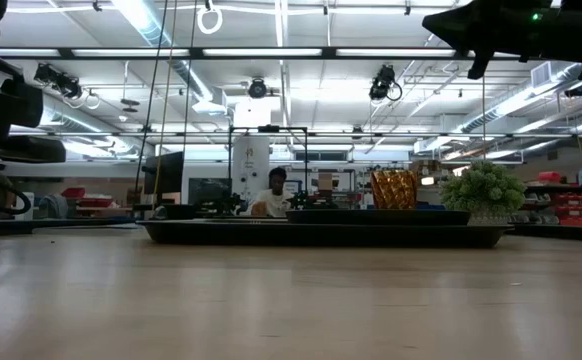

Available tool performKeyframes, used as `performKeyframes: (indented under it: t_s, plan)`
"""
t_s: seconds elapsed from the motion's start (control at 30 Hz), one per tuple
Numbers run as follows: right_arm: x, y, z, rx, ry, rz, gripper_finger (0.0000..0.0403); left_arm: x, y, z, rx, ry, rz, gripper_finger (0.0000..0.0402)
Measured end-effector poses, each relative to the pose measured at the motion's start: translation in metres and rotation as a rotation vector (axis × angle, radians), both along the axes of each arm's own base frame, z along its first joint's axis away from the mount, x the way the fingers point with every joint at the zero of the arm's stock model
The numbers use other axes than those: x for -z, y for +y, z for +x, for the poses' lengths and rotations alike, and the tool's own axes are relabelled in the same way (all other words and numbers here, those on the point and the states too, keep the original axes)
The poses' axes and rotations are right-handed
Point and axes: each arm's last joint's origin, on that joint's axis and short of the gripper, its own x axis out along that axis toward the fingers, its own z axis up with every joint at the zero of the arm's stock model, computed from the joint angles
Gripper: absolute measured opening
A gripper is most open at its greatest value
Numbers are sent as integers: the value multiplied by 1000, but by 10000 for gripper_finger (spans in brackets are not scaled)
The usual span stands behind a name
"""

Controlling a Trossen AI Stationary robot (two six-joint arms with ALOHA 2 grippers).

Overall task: Pick and place plate/cup/fork/spoon on tray
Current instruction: Put the yellow spoon on the black tray to the left of the orange spoon

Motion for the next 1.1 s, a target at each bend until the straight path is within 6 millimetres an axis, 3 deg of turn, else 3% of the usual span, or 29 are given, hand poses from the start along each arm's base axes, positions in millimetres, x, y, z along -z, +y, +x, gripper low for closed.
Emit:
performKeyframes:
  t_s: [0.3, 1.1]
  plan:
    - [0, 0, 0, -4, -3, 8, 11, 0, 0, 0, 0, -1, 0, 56]
    - [0, 0, 0, -3, -4, 9, 11, 0, 0, 0, 21, -7, 8, 54]
